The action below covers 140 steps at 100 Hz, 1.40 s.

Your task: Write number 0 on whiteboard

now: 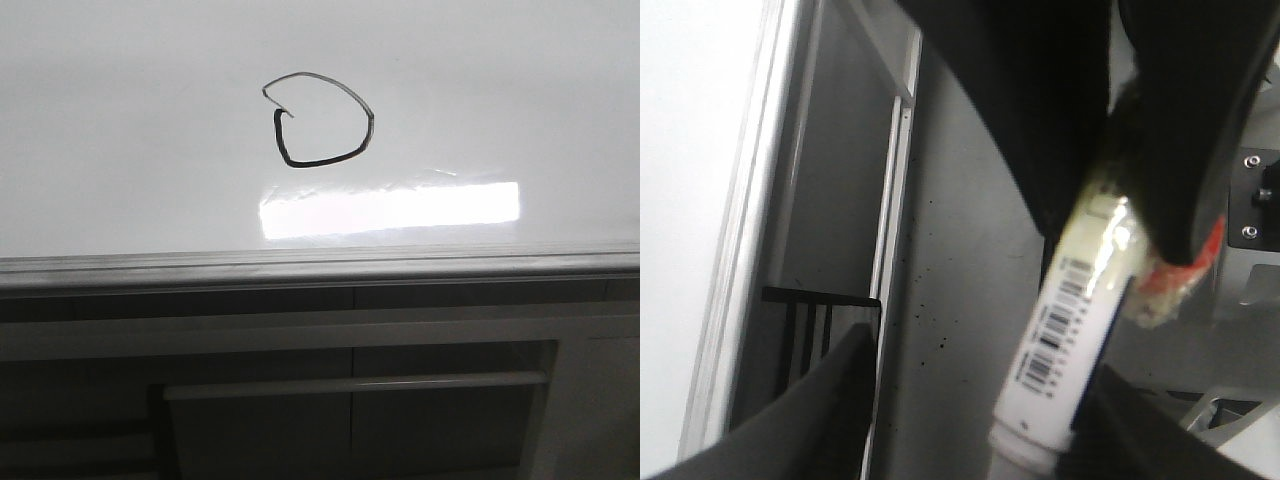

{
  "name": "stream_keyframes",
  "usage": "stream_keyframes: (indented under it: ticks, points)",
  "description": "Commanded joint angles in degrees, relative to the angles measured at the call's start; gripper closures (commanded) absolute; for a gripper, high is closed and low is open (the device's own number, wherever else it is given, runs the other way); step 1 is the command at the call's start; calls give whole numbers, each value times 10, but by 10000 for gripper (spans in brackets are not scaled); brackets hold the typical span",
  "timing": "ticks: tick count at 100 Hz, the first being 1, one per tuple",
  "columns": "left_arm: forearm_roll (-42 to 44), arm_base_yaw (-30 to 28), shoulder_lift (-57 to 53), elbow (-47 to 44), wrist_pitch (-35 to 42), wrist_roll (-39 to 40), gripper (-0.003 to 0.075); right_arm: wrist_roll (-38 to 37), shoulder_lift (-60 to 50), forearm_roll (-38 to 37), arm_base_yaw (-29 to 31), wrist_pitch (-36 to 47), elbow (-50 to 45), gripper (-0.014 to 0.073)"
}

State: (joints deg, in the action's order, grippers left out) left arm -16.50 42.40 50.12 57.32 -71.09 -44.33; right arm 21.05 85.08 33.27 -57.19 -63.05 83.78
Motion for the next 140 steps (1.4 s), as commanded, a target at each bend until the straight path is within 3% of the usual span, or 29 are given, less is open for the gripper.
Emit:
stream_keyframes:
  ticks: [1, 32, 45, 52, 69, 74, 101, 112, 130, 140]
  points:
    - [-12, 0, 1, 18, 29, 0, 442, 13, -17, 32, -1, 3, 20, 655]
    - [-13, 0, 1, 18, 31, 0, 650, 15, -17, 32, -1, 0, 20, 655]
    - [-26, 0, 1, 18, 31, 0, 666, 15, -17, 32, -1, -1, 20, 654]
    - [-34, 0, 1, 19, 31, -2, 638, 15, -17, 32, -1, -1, 20, 655]
    - [-46, 0, 0, 35, 24, -3, 418, 15, -17, 32, -1, -2, 20, 655]
    - [-48, 0, 0, 40, 23, -3, 384, 15, -17, 32, -1, -2, 20, 655]
    - [-68, 0, 5, 52, 23, -3, 390, 15, -17, 34, -1, -8, 20, 654]
    - [-68, 0, 12, 52, 15, -3, 447, 15, -17, 34, -1, -12, 20, 654]
    - [-69, 0, 15, 52, 19, -3, 658, 15, -17, 34, -1, -12, 20, 654]
    - [-69, 0, 15, 52, 20, -4, 738, 15, -17, 34, -1, -12, 20, 655]
